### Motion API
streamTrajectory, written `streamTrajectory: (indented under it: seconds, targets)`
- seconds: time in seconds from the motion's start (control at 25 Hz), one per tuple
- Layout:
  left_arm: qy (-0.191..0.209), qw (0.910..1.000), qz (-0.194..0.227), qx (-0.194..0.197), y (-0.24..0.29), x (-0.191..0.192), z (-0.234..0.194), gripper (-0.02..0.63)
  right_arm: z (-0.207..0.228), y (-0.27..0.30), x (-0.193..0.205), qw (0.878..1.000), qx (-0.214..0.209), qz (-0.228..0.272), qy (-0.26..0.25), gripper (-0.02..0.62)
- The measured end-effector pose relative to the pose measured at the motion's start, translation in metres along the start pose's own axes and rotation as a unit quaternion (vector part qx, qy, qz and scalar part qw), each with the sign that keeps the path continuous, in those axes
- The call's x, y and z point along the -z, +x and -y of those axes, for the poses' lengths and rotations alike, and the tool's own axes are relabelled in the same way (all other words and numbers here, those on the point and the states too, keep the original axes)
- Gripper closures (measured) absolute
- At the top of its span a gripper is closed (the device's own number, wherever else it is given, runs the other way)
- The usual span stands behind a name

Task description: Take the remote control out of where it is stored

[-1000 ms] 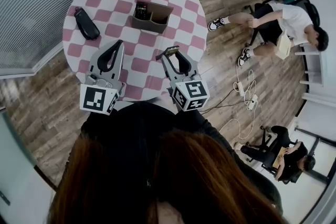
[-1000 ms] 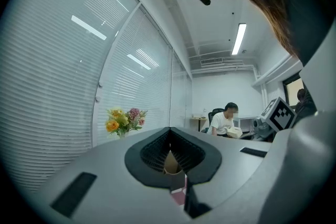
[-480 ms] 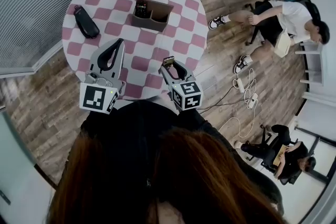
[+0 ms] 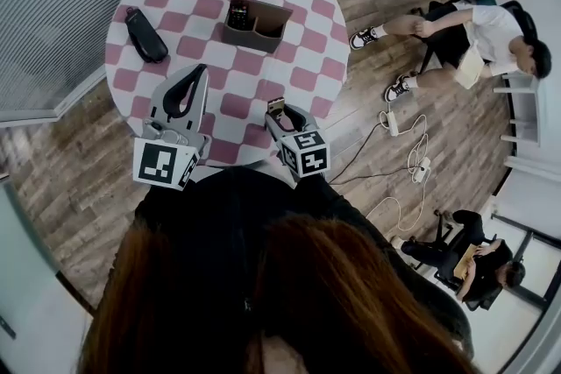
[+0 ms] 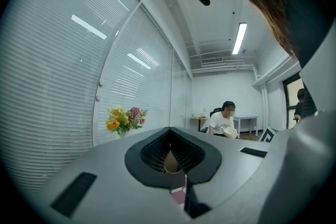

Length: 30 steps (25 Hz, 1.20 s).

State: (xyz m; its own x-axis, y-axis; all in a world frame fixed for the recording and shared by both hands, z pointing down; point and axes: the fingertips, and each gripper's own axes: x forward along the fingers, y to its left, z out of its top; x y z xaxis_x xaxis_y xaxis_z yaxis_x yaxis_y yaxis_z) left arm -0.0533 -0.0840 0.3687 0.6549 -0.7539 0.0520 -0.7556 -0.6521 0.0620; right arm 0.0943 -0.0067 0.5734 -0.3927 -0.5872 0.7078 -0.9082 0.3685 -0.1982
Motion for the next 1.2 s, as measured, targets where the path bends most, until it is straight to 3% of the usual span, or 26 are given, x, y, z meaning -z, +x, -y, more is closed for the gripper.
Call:
streamTrajectory:
  seconds: [0.2,0.6,0.96,1.2]
  targets:
    - [0.0,1.0,-0.001,-0.002,0.0,0.002,-0.001,0.597,-0.005,0.019,-0.003,0.999,-0.014,-0.016,-0.033,0.408]
    - [0.002,0.9999,-0.004,-0.011,-0.004,0.002,-0.004,0.597,-0.006,0.068,-0.009,0.997,-0.038,-0.051,-0.041,0.41]
    - [0.001,0.9997,-0.008,-0.024,-0.005,0.006,-0.01,0.597,0.002,0.108,0.017,0.992,-0.042,-0.112,-0.039,0.412]
    - [0.001,0.9995,-0.007,-0.03,-0.007,0.005,-0.012,0.597,0.006,0.113,0.031,0.991,-0.038,-0.127,-0.031,0.413]
